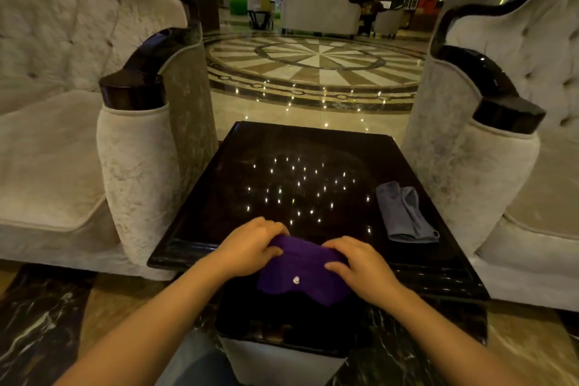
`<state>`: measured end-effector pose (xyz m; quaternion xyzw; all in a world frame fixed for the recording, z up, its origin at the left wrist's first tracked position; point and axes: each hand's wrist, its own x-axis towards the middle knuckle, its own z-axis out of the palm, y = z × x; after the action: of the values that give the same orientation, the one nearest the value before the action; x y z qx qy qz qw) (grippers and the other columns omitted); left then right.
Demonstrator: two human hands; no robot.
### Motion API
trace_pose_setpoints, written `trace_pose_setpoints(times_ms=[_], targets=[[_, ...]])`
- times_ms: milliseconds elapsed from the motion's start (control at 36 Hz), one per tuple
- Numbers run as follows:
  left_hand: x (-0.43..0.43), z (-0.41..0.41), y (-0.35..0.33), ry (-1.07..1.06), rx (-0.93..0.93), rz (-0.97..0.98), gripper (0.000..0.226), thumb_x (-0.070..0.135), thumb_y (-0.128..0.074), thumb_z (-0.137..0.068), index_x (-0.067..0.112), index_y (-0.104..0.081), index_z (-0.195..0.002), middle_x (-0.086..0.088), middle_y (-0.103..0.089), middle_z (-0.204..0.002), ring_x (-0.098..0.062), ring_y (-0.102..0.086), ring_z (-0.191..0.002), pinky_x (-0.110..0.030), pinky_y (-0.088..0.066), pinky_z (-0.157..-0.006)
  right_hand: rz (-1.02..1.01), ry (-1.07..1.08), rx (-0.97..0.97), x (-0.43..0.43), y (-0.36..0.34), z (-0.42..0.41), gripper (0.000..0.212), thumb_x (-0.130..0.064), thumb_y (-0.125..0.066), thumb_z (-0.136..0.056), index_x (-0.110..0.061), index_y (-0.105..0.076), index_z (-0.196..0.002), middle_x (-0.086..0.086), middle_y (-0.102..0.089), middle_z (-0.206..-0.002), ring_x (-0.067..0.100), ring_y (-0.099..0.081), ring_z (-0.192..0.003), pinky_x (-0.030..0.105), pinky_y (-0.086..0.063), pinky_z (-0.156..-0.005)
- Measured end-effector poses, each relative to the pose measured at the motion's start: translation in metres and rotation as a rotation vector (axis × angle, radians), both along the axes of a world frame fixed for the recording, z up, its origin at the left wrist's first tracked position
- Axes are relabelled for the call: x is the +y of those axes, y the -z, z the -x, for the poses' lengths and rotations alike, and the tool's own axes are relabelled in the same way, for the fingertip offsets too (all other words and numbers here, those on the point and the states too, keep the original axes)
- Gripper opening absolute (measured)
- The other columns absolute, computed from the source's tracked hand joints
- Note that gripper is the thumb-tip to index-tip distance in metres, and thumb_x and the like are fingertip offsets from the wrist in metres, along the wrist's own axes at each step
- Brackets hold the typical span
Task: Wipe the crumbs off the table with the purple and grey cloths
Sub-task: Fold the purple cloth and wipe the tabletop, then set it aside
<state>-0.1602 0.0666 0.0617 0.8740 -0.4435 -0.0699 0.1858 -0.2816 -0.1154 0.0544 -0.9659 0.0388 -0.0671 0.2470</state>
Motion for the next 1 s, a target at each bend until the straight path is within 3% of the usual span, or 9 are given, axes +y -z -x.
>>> trace_pose_setpoints(times_ms=[222,417,639,750,889,1000], targets=[[0.004,0.006,0.016,0.027,-0.136,0.027,0.028,0.027,-0.050,-0.089,0.016,-0.054,-0.115,-0.002,-0.059,-0.113,-0.017,-0.049,-0.107,-0.028,-0.040,-0.090,0.041,0.012,-0.008,0.005,0.006,-0.003,0.026,-0.022,-0.052,-0.090,-0.022,-0.055,-0.115,-0.003,-0.058,-0.114,0.010,-0.051,-0.107,0.023,-0.042,-0.089],[0.006,0.007,0.019,-0.003,-0.161,0.123,0.025,0.026,-0.049,-0.090,0.018,-0.054,-0.114,0.002,-0.059,-0.110,-0.014,-0.048,-0.101,-0.021,-0.034,-0.084,0.054,0.028,-0.075,0.009,0.012,-0.001,0.027,-0.023,-0.050,-0.091,-0.020,-0.054,-0.117,-0.004,-0.058,-0.115,0.009,-0.050,-0.106,0.015,-0.038,-0.082],[0.000,-0.007,0.001,-0.045,-0.072,0.146,0.021,0.028,-0.055,-0.087,0.022,-0.056,-0.108,0.005,-0.060,-0.105,-0.011,-0.048,-0.100,-0.025,-0.040,-0.085,0.015,0.090,-0.066,-0.001,-0.009,-0.012,0.033,-0.029,-0.056,-0.088,-0.021,-0.053,-0.119,-0.004,-0.059,-0.113,0.012,-0.054,-0.105,0.024,-0.044,-0.086],[-0.007,-0.023,-0.019,-0.086,-0.109,0.221,0.022,0.026,-0.058,-0.086,0.021,-0.058,-0.107,0.002,-0.062,-0.104,-0.014,-0.051,-0.099,-0.026,-0.040,-0.084,0.005,0.112,-0.145,-0.011,-0.029,-0.028,0.027,-0.029,-0.061,-0.084,-0.019,-0.060,-0.110,-0.001,-0.061,-0.104,0.015,-0.057,-0.099,0.024,-0.043,-0.079],[-0.020,-0.042,-0.053,-0.105,-0.212,0.342,0.023,0.023,-0.058,-0.086,0.017,-0.059,-0.108,0.000,-0.062,-0.104,-0.011,-0.048,-0.094,-0.023,-0.036,-0.081,0.058,0.113,-0.266,-0.024,-0.066,-0.052,0.027,-0.025,-0.062,-0.083,-0.015,-0.061,-0.108,0.005,-0.063,-0.107,0.020,-0.056,-0.101,0.034,-0.047,-0.086],[-0.029,-0.051,-0.070,-0.146,-0.293,0.418,0.021,0.020,-0.060,-0.085,0.018,-0.059,-0.105,0.003,-0.059,-0.101,-0.008,-0.047,-0.092,-0.024,-0.037,-0.081,0.100,0.095,-0.370,-0.030,-0.082,-0.064,0.024,-0.019,-0.061,-0.084,-0.012,-0.060,-0.107,0.007,-0.062,-0.105,0.020,-0.053,-0.101,0.031,-0.042,-0.086]])
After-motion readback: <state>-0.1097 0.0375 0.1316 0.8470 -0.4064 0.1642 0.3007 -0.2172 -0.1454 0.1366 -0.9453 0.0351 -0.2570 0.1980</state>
